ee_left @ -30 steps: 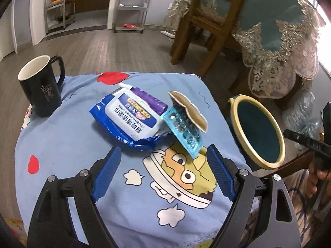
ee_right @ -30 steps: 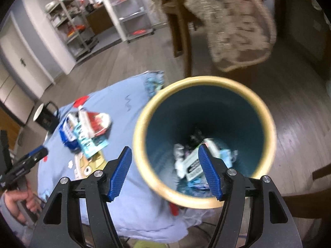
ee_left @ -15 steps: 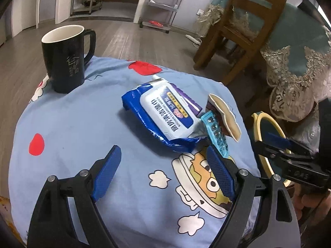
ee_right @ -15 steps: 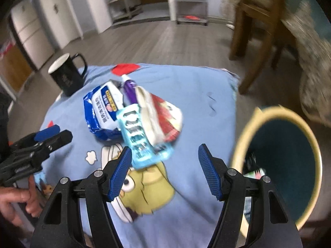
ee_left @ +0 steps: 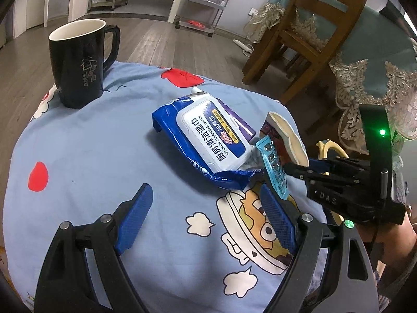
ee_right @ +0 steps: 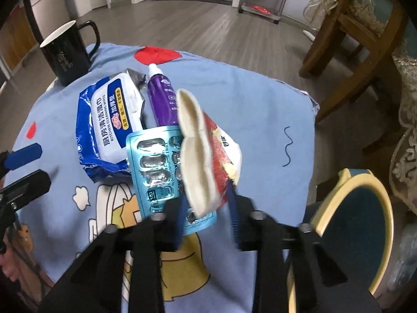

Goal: Collect trash
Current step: 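Grasp the white-and-red wrapper with the right gripper while the left approaches the blister pack, then lift the wrapper with the right gripper while the left grasps the blue blister pack, then carry wrapper and blister pack over the teal bin and open both grippers, then move both open grippers back toward the cushion, then grasp the blue wet-wipes pack with the left gripper while the right grasps the purple spray bottle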

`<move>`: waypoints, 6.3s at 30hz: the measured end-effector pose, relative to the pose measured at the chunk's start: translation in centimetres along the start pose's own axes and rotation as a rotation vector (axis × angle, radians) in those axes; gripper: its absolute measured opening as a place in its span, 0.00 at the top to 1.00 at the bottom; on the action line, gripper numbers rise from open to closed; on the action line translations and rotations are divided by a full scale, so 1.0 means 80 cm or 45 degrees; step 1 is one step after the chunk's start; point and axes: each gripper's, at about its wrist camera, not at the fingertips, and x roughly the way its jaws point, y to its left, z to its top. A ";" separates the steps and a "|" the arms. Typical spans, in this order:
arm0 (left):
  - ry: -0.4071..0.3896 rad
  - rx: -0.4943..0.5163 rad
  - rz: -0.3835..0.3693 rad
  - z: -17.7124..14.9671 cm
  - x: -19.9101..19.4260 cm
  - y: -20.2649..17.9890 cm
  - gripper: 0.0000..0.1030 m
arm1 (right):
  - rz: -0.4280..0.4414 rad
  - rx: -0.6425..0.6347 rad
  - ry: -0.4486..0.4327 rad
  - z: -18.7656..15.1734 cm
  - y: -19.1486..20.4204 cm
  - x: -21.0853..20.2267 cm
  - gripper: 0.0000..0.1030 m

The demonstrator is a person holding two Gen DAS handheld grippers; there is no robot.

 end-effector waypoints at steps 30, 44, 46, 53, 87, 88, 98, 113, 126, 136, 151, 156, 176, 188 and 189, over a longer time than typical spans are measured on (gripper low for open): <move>0.146 0.097 -0.205 -0.031 0.028 -0.072 0.20 | 0.345 0.356 -0.114 -0.129 -0.060 -0.079 0.86; 0.205 0.214 -0.138 -0.039 0.064 -0.134 0.19 | 0.389 0.558 -0.281 -0.182 -0.105 -0.146 0.86; 0.209 0.239 -0.108 -0.036 0.071 -0.145 0.19 | 0.380 0.568 -0.302 -0.185 -0.112 -0.153 0.86; 0.251 0.298 0.074 -0.027 0.113 -0.179 0.19 | 0.345 0.624 -0.376 -0.201 -0.145 -0.184 0.86; 0.156 0.423 -0.140 -0.025 0.036 -0.296 0.34 | 0.156 0.932 -0.398 -0.259 -0.259 -0.204 0.86; 0.155 0.430 -0.149 -0.025 0.036 -0.301 0.34 | 0.155 0.954 -0.378 -0.260 -0.263 -0.199 0.86; 0.183 0.500 -0.184 -0.029 0.052 -0.351 0.34 | 0.104 0.993 -0.271 -0.255 -0.280 -0.166 0.86; 0.315 0.514 -0.155 -0.049 0.112 -0.365 0.24 | 0.124 1.025 -0.157 -0.253 -0.287 -0.145 0.62; 0.273 0.498 -0.166 -0.052 0.087 -0.340 0.11 | 0.103 1.044 -0.175 -0.256 -0.287 -0.148 0.37; 0.228 0.479 -0.169 -0.043 0.056 -0.306 0.08 | 0.046 1.013 -0.165 -0.252 -0.281 -0.150 0.23; 0.149 0.328 -0.073 -0.017 0.017 -0.191 0.07 | 0.008 0.969 -0.167 -0.249 -0.272 -0.156 0.14; 0.125 0.267 -0.022 -0.004 0.002 -0.137 0.07 | 0.001 0.957 -0.156 -0.246 -0.270 -0.155 0.14; 0.057 -0.074 -0.062 0.049 0.036 0.005 0.23 | -0.097 0.855 -0.045 -0.225 -0.252 -0.136 0.14; 0.130 -0.227 -0.128 0.048 0.079 0.040 0.89 | -0.154 0.806 0.010 -0.221 -0.247 -0.128 0.14; 0.128 -0.229 -0.136 0.048 0.079 0.041 0.92 | -0.159 0.800 0.017 -0.221 -0.245 -0.127 0.14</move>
